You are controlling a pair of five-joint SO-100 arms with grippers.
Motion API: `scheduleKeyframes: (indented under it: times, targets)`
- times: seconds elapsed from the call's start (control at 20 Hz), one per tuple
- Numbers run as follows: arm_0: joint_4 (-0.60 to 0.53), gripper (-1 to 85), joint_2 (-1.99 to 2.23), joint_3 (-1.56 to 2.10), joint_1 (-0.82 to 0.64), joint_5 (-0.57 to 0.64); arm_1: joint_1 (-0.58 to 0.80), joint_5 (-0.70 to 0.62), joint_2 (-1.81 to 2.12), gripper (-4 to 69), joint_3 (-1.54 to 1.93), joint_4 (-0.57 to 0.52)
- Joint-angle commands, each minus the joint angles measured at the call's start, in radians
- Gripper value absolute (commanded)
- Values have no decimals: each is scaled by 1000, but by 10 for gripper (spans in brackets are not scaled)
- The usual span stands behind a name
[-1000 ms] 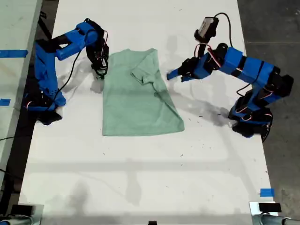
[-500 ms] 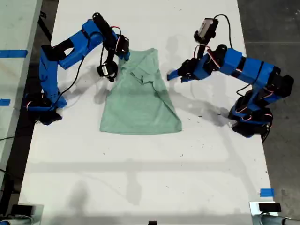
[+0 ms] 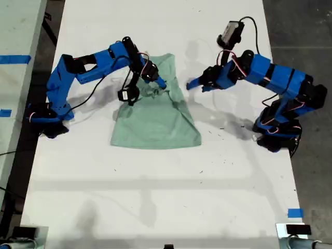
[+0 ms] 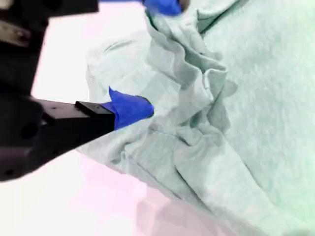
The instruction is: Fold tshirt
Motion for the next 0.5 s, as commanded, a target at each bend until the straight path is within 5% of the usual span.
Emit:
scheduleKeyframes:
  times: [0.0, 0.25, 0.45]
  targets:
    - [83, 373, 130, -49, -41, -8, 2, 11, 83, 229, 9, -23]
    - [328, 333, 365, 31, -107, -48, -11, 9, 152, 227, 38, 28]
    - [465, 327, 479, 138, -23, -146, -57, 0, 166, 235, 9, 94]
